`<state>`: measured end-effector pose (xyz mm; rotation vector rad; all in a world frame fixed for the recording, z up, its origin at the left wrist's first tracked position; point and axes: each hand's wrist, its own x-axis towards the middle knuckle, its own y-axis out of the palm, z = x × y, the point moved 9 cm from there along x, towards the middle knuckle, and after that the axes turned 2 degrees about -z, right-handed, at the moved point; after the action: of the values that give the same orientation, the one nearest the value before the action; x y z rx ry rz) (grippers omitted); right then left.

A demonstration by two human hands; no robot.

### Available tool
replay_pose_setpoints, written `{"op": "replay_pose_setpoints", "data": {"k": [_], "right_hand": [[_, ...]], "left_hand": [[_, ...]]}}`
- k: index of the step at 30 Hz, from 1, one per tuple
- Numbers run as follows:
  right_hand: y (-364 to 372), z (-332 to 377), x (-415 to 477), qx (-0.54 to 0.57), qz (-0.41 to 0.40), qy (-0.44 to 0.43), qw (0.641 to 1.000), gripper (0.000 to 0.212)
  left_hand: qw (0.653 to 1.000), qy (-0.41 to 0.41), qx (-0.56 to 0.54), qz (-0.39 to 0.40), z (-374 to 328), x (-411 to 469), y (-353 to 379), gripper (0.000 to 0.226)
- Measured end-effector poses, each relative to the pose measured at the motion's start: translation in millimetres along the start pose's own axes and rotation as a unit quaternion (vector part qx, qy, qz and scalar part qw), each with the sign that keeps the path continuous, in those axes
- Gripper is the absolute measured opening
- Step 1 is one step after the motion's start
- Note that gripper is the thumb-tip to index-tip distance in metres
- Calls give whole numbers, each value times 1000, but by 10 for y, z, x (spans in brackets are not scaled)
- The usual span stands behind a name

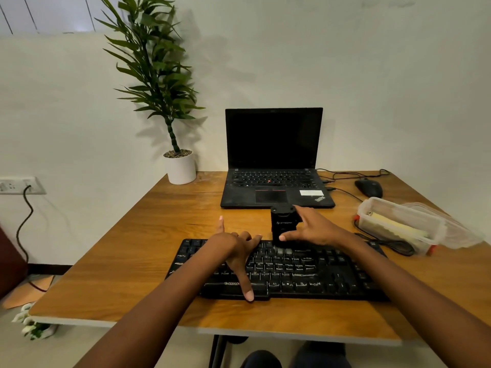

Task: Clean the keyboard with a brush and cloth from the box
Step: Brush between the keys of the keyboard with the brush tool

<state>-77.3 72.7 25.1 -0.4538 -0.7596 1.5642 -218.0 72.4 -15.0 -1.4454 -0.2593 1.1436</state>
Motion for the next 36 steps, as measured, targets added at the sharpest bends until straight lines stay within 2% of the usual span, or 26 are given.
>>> {"op": "replay_pose_setpoints", "data": {"k": [3,8,12,14,16,18,21,23,27,29,32,34,36], "right_hand": [[-77,46,24,-23,-31,-9,999,56],[-38,-54,-47,8,11,13,1000,63],[-88,-8,-21,-53,-48,-17,997,61],[-180,-64,-37,-19,-72,2,997,56],[-170,-134,-68,21,-40,17,999,53],[-106,-159,-91,11,-2,23,1000,58],[-141,-95,-54,-43,-41,2,998,62],[-183,-89,-49,-36,-58,5,998,58],[-143,-203,-126,13,-5,29,999,61],[-166,-241,-150,3,-13,38,999,64],[-252,-237,-120,-77,-66,26,994,64],[-342,-273,-159,-41,-98,34,994,57],[-329,-355,-231,15,-73,53,996,52]], "left_hand": [[1000,-5,1,2,5,6,2,131],[1000,-10,9,8,4,35,10,132],[1000,-14,18,12,-5,33,-5,132],[1000,-14,19,10,-3,32,-2,133],[1000,-15,20,10,1,36,0,133],[999,-16,25,11,-13,33,-9,133],[999,-16,28,11,-27,29,-23,132],[1000,-14,25,9,-26,22,-23,132],[1000,-11,24,6,-35,20,-20,132],[1000,-10,27,9,-45,19,-23,132],[1000,-10,20,12,-24,15,-17,132],[1000,-10,23,10,-20,12,-9,133],[1000,-9,27,8,-19,19,-7,133]]}}
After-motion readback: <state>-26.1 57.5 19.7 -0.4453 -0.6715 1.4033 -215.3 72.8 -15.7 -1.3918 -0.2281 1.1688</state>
